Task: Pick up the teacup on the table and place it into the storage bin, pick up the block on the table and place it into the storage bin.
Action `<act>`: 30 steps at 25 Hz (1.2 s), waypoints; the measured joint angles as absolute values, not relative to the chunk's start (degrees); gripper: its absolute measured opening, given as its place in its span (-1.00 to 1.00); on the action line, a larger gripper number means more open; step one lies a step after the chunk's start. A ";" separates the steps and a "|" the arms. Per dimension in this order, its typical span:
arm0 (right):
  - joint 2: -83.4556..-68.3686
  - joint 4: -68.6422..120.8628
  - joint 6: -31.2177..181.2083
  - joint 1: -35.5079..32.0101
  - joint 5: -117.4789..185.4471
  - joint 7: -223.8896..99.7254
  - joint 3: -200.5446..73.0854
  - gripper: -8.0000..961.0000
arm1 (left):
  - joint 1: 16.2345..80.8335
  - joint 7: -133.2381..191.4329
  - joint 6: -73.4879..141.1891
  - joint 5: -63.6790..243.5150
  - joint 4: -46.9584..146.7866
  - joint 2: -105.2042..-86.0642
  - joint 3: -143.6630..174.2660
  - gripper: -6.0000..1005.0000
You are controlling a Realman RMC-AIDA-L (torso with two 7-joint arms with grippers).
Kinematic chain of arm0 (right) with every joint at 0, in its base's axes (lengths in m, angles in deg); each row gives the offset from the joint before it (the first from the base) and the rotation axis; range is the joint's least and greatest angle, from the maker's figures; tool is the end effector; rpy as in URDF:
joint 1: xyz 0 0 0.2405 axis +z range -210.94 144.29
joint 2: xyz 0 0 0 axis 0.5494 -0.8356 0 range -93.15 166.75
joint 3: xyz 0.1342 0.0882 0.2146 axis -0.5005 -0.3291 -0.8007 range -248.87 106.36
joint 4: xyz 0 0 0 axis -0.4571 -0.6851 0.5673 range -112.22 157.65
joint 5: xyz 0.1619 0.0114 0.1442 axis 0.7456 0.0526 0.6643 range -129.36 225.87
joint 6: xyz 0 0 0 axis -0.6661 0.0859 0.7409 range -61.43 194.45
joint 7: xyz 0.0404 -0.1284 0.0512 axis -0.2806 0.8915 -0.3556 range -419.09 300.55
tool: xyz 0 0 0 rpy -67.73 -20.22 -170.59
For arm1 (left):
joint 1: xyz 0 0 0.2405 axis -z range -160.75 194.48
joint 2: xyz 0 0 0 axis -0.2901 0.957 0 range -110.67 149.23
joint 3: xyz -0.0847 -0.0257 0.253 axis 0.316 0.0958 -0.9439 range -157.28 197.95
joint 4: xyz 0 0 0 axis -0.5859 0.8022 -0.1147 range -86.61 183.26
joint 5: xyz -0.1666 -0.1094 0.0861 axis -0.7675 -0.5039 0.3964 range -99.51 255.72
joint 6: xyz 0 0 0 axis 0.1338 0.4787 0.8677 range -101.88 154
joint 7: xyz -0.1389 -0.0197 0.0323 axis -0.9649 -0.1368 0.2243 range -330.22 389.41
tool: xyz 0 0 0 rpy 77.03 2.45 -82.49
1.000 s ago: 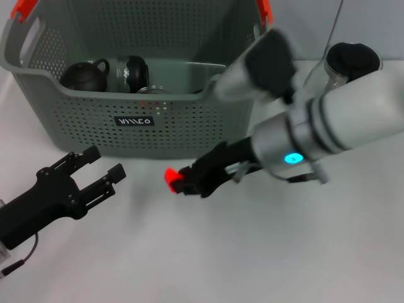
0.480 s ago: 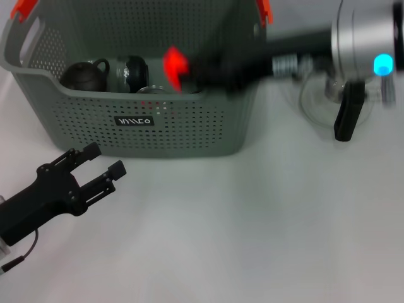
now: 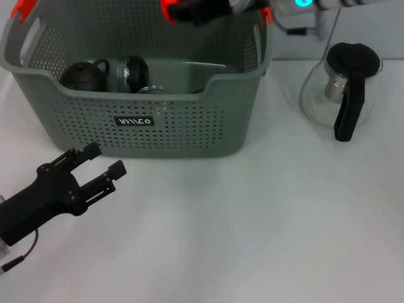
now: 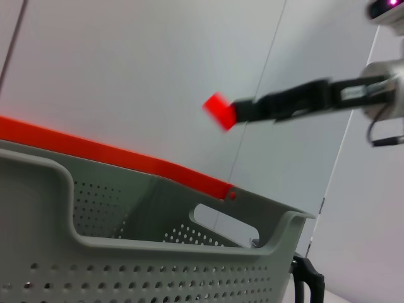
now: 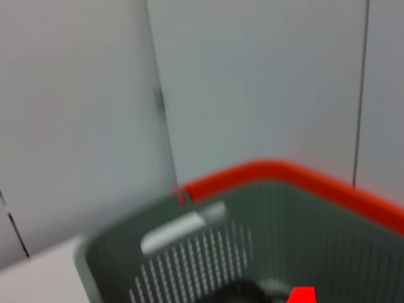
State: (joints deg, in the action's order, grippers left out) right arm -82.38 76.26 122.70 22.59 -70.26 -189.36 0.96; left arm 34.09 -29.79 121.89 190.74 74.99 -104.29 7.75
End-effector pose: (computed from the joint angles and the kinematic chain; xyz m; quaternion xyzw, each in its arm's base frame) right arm 0.0415 0.4671 -0.0315 -0.9421 0.2149 0.1561 0.2049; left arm -0.3424 0.2507 -0.0116 -0.8277 -0.2799 -0.3894 0.2916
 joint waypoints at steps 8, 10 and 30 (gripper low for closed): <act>-83.52 66.54 117.82 29.91 -75.33 -185.14 1.29 -0.31 | 33.92 -29.77 121.95 190.78 74.94 -104.36 7.85 0.50; -83.66 68.75 117.07 28.56 -73.40 -183.48 2.07 -0.22 | 33.84 -29.71 121.96 190.78 74.90 -104.39 7.86 0.50; -83.21 70.62 159.24 -14.71 -32.65 -127.50 -8.08 0.75 | 33.71 -29.64 130.47 193.22 78.48 -102.87 7.24 0.50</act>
State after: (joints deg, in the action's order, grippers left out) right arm -83.21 70.62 159.24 -14.71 -32.65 -127.50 -8.08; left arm 33.71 -29.64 130.47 193.22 78.48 -102.87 7.24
